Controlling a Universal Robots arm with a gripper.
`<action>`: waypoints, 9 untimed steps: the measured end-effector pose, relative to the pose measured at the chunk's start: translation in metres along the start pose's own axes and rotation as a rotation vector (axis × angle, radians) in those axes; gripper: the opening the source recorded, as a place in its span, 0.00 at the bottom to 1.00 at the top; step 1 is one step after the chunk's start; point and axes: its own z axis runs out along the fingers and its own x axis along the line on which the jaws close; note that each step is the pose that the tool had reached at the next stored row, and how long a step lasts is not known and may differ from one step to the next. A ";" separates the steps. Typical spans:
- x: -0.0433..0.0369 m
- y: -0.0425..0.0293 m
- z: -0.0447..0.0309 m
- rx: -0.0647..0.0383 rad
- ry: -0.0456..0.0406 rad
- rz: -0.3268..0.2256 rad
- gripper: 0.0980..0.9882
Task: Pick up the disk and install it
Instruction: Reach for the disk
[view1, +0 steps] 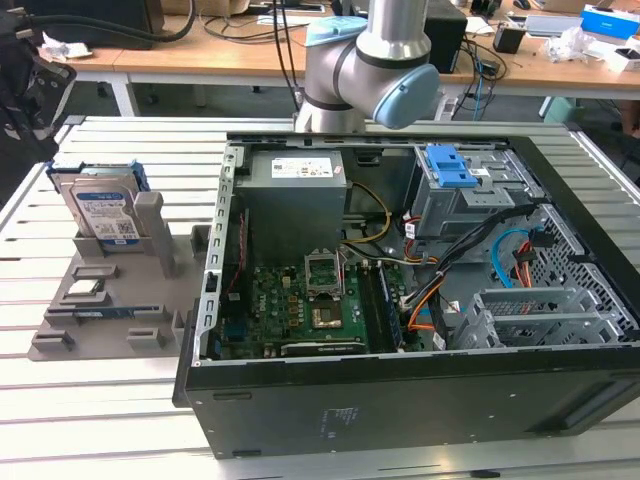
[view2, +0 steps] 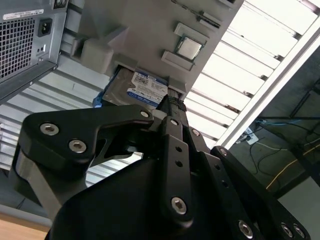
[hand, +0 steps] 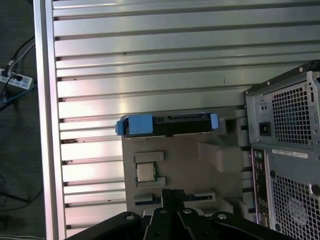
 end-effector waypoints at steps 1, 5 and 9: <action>0.0022 -0.0002 -0.0001 0.000 0.0000 0.000 0.01; 0.0142 -0.0001 -0.0003 0.000 0.0000 0.000 0.01; 0.0196 0.0001 -0.0004 0.000 0.0000 0.000 0.01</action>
